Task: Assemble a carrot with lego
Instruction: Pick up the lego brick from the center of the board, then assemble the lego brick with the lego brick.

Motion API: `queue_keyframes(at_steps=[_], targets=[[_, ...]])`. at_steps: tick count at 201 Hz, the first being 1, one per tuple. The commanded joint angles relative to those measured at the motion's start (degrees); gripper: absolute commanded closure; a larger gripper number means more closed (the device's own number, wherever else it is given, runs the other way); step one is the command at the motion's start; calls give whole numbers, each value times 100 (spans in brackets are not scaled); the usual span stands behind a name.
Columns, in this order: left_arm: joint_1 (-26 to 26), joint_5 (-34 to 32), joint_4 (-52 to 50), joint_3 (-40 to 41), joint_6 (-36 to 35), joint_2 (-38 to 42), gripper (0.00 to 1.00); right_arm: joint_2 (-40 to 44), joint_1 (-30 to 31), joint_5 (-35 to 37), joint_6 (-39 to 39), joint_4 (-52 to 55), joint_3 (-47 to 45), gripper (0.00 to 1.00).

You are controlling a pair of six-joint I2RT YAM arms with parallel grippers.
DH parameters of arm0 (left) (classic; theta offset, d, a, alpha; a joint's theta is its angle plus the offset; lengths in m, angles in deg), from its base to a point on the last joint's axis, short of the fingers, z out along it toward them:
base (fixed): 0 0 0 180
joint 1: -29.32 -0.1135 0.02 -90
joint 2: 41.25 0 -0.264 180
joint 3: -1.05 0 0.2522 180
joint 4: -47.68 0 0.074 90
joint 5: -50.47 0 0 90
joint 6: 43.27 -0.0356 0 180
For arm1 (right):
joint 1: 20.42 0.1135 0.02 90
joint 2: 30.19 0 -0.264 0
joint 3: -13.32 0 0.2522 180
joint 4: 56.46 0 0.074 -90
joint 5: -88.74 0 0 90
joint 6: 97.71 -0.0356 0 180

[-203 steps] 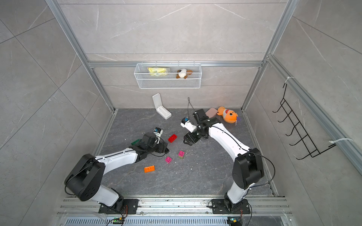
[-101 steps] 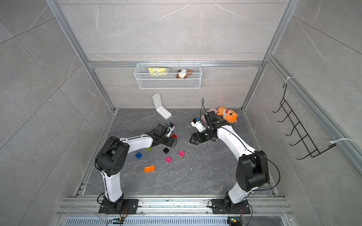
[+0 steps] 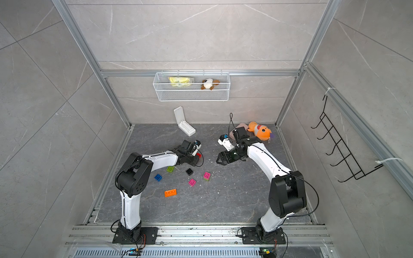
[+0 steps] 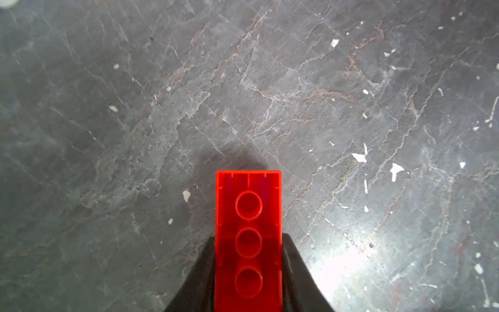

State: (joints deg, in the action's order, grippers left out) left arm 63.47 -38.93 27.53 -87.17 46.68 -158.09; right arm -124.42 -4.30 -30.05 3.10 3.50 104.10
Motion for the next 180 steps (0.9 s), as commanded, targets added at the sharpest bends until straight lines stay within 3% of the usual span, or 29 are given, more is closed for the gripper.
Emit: queue_keyframes(at_steps=[1, 29, 50, 81, 110, 180], targets=[[20, 108, 0, -42, -305, 150, 76, -77, -75, -61, -171, 39, 3, 26], [21, 598, 171, 390, -1101, 874, 78, -34, -553, -249, -576, -16, -140, 26], [113, 1501, -142, 775, -2412, 1474, 78, 43, -1062, -478, -848, -137, -342, 26], [376, 1804, -1229, 783, -4188, 1816, 81, 86, -1413, -632, -938, -329, -607, 27], [488, 1982, -1963, 311, -4930, 1642, 82, -37, -1433, -690, -954, -343, -611, 28], [657, 2211, -2912, -651, -5980, 923, 82, -94, -1442, -652, -938, -321, -628, 28]])
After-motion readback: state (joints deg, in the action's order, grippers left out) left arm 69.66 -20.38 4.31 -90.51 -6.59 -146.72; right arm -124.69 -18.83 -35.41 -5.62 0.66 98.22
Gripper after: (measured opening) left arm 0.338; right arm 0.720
